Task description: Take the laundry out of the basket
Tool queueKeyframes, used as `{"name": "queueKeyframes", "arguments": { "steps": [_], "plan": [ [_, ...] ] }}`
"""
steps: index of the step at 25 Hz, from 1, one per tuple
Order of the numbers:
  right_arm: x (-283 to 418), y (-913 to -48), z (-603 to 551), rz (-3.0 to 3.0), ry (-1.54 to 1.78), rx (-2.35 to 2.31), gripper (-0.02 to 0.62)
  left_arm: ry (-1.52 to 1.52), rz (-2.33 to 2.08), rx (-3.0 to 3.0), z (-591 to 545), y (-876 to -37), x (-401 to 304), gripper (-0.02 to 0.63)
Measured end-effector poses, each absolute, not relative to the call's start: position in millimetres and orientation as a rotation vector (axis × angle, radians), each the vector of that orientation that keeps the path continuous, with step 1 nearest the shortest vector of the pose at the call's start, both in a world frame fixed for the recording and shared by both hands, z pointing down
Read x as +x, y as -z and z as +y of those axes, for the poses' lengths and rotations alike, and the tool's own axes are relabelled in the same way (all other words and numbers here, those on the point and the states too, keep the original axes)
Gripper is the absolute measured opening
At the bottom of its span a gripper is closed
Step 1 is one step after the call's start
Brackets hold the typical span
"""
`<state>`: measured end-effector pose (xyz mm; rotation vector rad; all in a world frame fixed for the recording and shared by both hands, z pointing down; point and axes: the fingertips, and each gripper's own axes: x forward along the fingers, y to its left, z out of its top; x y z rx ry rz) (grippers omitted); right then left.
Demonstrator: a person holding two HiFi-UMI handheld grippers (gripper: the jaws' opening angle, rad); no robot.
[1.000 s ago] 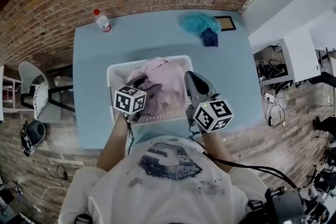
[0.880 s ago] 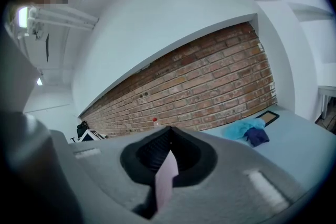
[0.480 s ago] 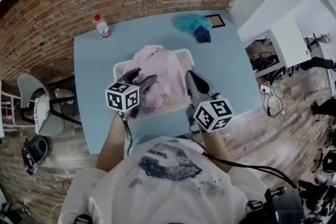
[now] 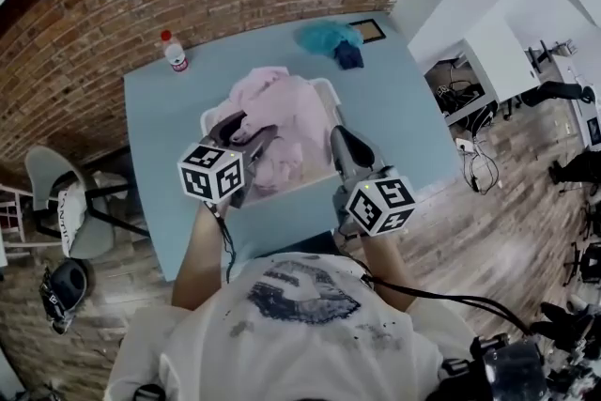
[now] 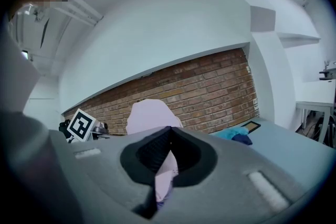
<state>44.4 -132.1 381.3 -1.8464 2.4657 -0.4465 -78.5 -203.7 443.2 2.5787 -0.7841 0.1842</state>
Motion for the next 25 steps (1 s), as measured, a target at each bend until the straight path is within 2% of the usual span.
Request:
{"name": "queueKeyframes", "arguments": {
  "steps": [9,25],
  "plan": [
    [100.9,-372.9,-140.0,2.465,0.413,-1.781,-0.002,-0.137,-0.838,2.656,-209.1,-400.9,-24.4,0.239],
    [287.2,-361.7,-134.0,2.430,0.374,-1.705,-0.003,-0.117,-0.890,2.712,-196.4,-370.8,161.1,0.239]
  ]
}}
